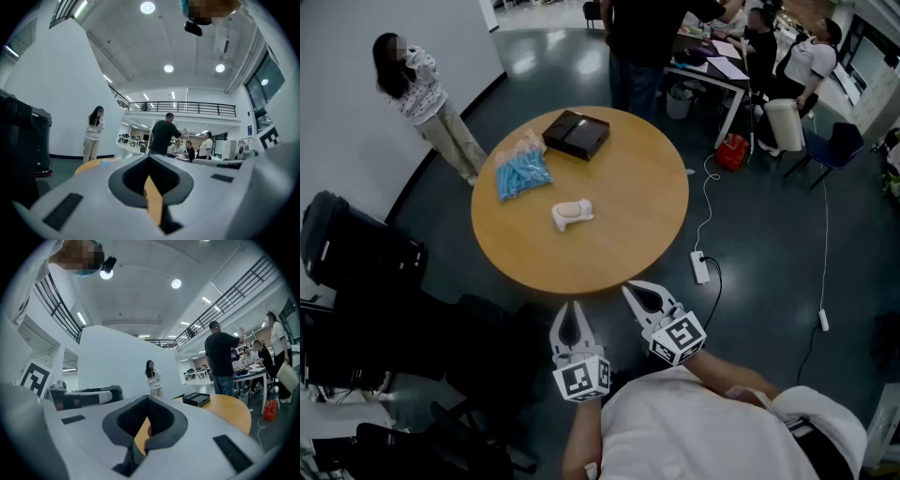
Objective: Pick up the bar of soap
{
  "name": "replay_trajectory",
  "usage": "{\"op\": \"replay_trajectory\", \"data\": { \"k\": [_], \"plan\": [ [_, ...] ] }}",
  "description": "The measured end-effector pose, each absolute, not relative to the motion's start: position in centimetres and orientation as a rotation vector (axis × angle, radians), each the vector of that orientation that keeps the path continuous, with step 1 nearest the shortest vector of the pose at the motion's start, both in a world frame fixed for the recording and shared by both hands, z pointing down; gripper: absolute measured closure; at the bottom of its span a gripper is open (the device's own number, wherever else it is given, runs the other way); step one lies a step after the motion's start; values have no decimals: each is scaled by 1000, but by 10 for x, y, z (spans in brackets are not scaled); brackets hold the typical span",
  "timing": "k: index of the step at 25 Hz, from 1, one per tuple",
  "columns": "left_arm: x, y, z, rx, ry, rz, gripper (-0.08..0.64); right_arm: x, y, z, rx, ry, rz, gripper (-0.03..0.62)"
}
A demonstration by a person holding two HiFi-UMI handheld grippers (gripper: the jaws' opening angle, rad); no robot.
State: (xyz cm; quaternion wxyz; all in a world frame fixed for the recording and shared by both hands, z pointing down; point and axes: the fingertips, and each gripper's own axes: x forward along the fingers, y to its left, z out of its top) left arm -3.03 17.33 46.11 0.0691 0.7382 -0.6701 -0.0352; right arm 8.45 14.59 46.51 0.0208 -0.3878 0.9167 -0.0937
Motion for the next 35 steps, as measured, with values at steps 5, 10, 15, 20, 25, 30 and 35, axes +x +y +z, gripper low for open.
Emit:
{"op": "replay_trajectory", "data": {
  "k": [5, 10, 15, 20, 25, 30, 35],
  "plan": [
    [-29, 173, 464, 2217, -2005, -108, 554, 85, 145, 466, -1208, 2846, -281, 584],
    [-29, 172, 465, 2210, -2011, -107, 554, 89, 143, 469, -1214, 2818, -323, 583],
    [-29, 166, 467, 2206, -2024, -100, 554, 93, 134, 470, -1202, 2798, -354, 583],
    [-27, 153, 468, 2182, -2053, -101, 554, 96, 122, 474, -1156, 2846, -356, 583],
    [-21, 142, 469, 2134, -2094, -113, 554, 106, 104, 475, -1099, 2868, -365, 583],
    [-19, 125, 473, 2110, -2124, -111, 554, 108, 81, 482, -1046, 2894, -375, 583],
    [-32, 87, 483, 2128, -2101, -96, 554, 93, 45, 495, -1037, 2930, -379, 583]
  ]
}}
